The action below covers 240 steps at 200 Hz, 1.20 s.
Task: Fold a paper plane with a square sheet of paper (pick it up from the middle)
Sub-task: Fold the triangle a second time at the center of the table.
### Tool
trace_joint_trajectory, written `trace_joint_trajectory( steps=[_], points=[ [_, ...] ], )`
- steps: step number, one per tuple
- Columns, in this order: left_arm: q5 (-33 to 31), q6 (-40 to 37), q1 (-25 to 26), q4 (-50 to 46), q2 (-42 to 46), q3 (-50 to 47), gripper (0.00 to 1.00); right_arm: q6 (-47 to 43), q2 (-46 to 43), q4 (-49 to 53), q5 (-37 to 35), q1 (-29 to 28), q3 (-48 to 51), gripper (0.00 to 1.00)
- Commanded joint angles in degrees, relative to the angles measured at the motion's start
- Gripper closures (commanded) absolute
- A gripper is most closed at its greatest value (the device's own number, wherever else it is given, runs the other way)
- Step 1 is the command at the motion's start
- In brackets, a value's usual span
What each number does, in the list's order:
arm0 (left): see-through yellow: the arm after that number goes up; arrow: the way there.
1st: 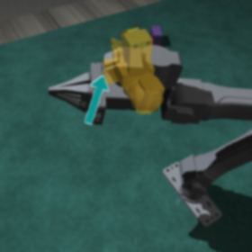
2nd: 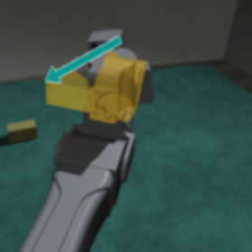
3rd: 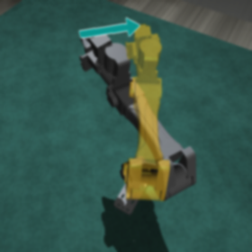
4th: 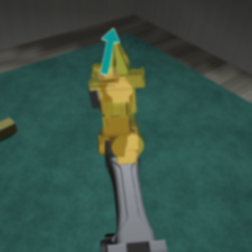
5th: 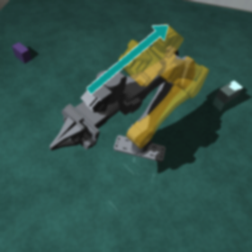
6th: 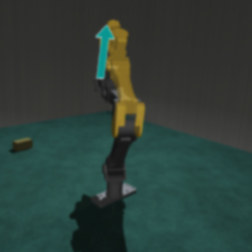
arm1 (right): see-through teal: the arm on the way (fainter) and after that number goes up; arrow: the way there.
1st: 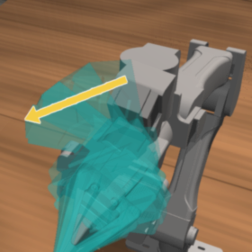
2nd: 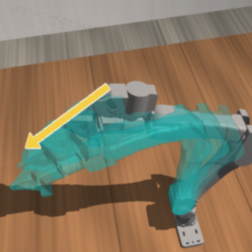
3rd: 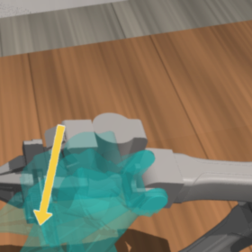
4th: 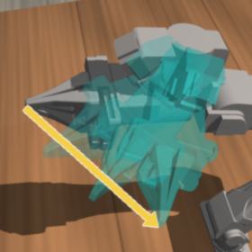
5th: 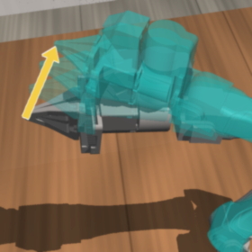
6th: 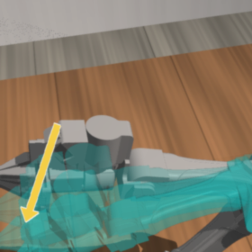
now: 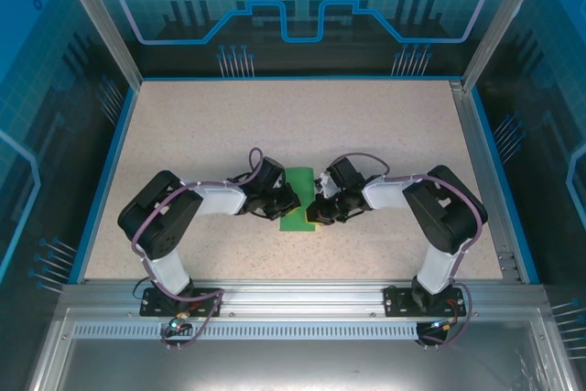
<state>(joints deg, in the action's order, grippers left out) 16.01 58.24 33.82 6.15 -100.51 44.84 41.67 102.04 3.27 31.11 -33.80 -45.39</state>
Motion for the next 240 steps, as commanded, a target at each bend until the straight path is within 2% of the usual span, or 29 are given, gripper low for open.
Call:
trace_joint_trajectory(
  steps=[1, 99, 148, 182, 207, 240],
  points=[
    [-1.55, -2.6, -2.61, -2.88, 0.27, 0.35, 0.87, -1.16, 2.9, 8.77, -3.75, -0.39, 1.53, 0.94],
    [-0.53, -7.33, -8.57, -3.38, -0.83, 1.26, 0.87, -0.32, 3.23, 8.02, -2.92, -0.39, 1.88, 0.94],
    [1.55, -8.95, -11.34, -4.83, 1.35, 2.24, 0.87, 0.52, 2.86, 7.45, -2.48, -0.39, 1.97, 0.93],
    [2.45, -8.92, -11.35, -6.83, 6.59, 2.38, 0.86, 0.52, 2.77, 7.64, -2.55, -0.48, 1.35, 0.93],
    [5.34, -6.76, -10.38, -4.24, 9.07, 0.98, 0.85, 0.6, 2.53, 7.94, -2.63, -0.47, 0.84, 0.93],
    [5.88, -6.37, -5.13, -3.14, 7.89, 1.21, 0.86, 0.65, 2.22, 8.46, -3.08, -0.43, 0.31, 0.93]
  ],
)
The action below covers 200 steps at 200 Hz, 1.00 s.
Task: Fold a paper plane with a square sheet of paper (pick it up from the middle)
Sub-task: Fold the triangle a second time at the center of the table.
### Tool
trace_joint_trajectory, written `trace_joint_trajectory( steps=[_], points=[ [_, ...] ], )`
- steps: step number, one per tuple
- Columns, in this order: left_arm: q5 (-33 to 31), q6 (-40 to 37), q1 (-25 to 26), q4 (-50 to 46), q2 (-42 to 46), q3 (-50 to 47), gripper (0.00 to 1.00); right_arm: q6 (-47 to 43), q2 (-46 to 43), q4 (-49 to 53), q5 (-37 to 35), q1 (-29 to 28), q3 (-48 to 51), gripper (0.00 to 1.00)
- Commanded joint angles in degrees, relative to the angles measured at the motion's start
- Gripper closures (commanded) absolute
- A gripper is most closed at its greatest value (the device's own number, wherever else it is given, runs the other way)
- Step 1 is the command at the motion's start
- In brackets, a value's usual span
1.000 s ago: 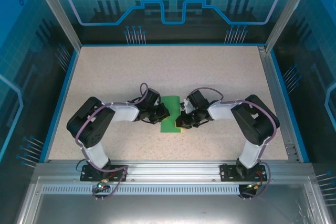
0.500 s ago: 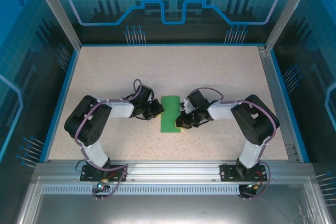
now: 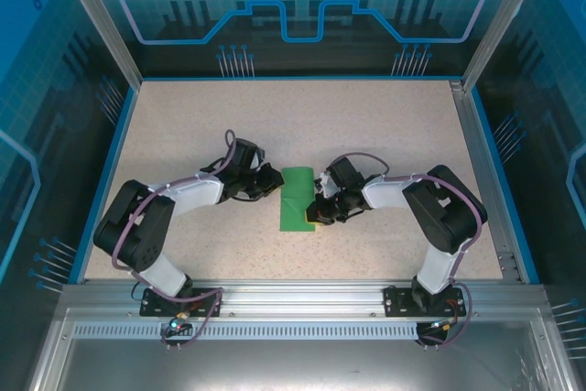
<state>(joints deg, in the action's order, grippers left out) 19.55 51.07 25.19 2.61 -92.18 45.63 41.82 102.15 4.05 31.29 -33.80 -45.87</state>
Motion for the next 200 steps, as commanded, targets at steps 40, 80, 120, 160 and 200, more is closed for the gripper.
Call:
trace_joint_trajectory(
  steps=[40, 80, 120, 160, 200],
  points=[
    [3.29, 3.08, 5.75, 6.63, -4.84, -2.22, 0.87, 0.49, 2.0, 7.89, -3.54, -0.48, 0.69, 0.93],
    [2.79, 2.77, 5.99, 7.69, -8.08, -3.66, 0.88, 0.36, 2.13, 8.33, -3.69, -0.48, 0.46, 0.92],
    [-2.48, 0.34, 6.01, 2.59, -8.77, -3.58, 0.88, 0.44, 2.2, 8.42, -4.0, -0.48, 0.69, 0.93],
    [-7.82, -1.35, 5.7, -1.3, -8.81, -3.12, 0.89, 0.19, 2.24, 8.69, -4.04, -0.46, 0.68, 0.93],
    [-9.75, -2.5, 4.7, -2.86, -7.41, -2.87, 0.89, 0.19, 2.12, 8.67, -4.0, -0.47, 0.85, 0.93]
  ],
)
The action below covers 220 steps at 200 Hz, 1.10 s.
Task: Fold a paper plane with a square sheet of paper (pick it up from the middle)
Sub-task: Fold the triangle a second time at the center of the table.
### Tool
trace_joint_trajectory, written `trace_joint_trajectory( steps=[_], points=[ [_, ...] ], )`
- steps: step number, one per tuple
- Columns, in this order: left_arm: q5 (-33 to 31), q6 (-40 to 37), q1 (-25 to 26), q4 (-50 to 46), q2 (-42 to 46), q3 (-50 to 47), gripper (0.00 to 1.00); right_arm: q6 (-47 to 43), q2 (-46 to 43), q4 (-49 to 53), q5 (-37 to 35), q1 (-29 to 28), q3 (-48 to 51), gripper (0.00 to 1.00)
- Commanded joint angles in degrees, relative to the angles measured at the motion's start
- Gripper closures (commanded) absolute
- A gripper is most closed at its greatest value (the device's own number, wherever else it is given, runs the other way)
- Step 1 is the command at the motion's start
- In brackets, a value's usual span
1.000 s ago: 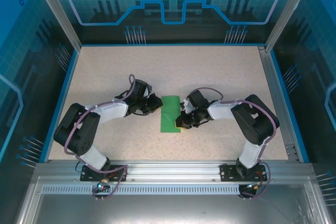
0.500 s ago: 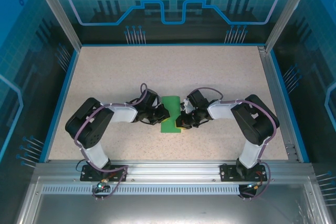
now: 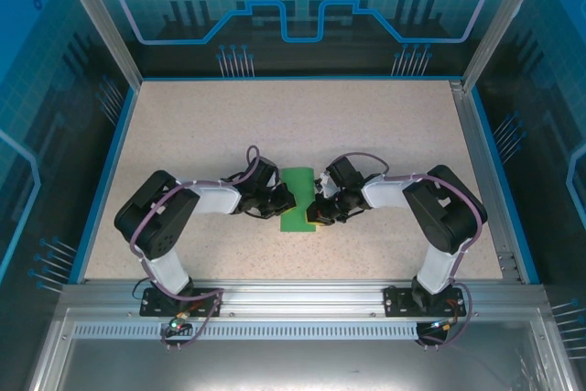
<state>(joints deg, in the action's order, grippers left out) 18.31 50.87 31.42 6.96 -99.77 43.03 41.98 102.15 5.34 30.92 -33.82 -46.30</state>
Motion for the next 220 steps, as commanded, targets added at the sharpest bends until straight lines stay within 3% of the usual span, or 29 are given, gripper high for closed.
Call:
trace_joint_trajectory(
  steps=[1, 99, 158, 220],
  points=[
    [-8.48, -2.33, -1.58, -7.26, 0.18, -0.25, 0.89, 0.04, 2.15, 7.35, -3.65, -0.45, 1.25, 0.93],
    [-10.61, -4.64, -5.1, -13.51, 1.32, 4.29, 0.87, 0.12, 1.68, 7.31, -3.37, -0.45, 1.22, 0.93],
    [-8.6, -4.65, -5.66, -15.49, 7.24, 5.41, 0.84, 0.21, 1.5, 7.21, -2.92, -0.45, 0.97, 0.92],
    [-4.15, -3.62, 0.14, -11.76, 9.25, 5.3, 0.84, 0.26, 1.08, 7.49, -2.93, -0.45, 0.51, 0.92]
  ],
)
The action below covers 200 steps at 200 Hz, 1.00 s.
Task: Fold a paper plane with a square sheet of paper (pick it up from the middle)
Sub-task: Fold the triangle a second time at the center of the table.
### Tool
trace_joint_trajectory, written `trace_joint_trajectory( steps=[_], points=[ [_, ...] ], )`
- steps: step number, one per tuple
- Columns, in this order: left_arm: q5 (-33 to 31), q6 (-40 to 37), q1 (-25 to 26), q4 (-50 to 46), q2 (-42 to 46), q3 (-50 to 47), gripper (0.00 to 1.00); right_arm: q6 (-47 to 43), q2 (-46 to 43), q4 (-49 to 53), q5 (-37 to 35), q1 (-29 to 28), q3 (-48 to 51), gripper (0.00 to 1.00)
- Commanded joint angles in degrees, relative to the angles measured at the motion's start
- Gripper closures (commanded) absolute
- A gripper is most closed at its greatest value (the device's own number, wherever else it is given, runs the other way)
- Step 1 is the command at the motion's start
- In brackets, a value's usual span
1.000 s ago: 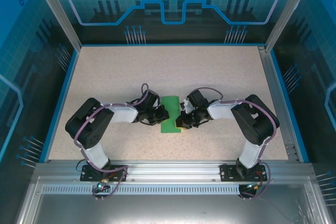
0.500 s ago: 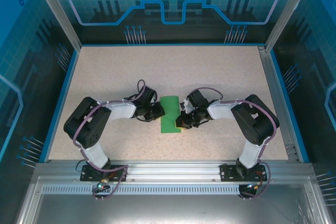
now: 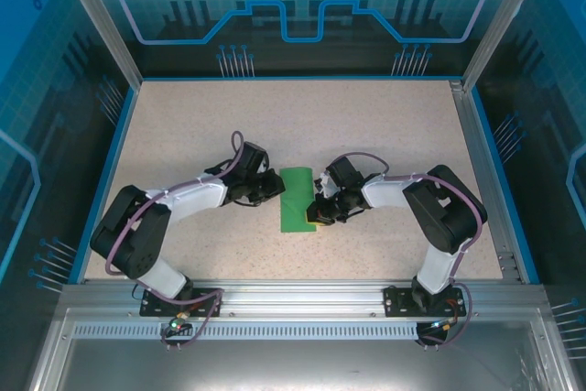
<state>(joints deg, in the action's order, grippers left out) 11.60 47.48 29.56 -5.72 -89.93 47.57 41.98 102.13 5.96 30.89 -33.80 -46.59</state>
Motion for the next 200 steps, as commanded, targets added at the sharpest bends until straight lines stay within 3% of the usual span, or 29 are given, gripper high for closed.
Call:
trace_joint_trajectory(
  steps=[1, 78, 116, 200],
  points=[
    [2.56, -0.17, 1.99, 0.99, -0.72, 0.72, 0.84, 0.23, 1.13, 6.88, -2.88, -0.43, 0.8, 0.92],
    [-0.08, 2.55, 2.12, 2.41, -10.57, -0.7, 0.9, 0.9, -1.89, 5.66, -1.48, -0.89, -1.29, 0.9],
    [-0.27, 3.04, 2.08, 2.69, -11.3, -1.93, 0.91, 0.91, -3.78, 5.32, -1.6, -2.49, -3.5, 0.89],
    [0.27, 2.88, 2.12, 3.09, -10.9, -2.13, 0.91, 2.79, 5.73, 2.96, -3.18, -4.6, -9.82, 0.89]
  ],
)
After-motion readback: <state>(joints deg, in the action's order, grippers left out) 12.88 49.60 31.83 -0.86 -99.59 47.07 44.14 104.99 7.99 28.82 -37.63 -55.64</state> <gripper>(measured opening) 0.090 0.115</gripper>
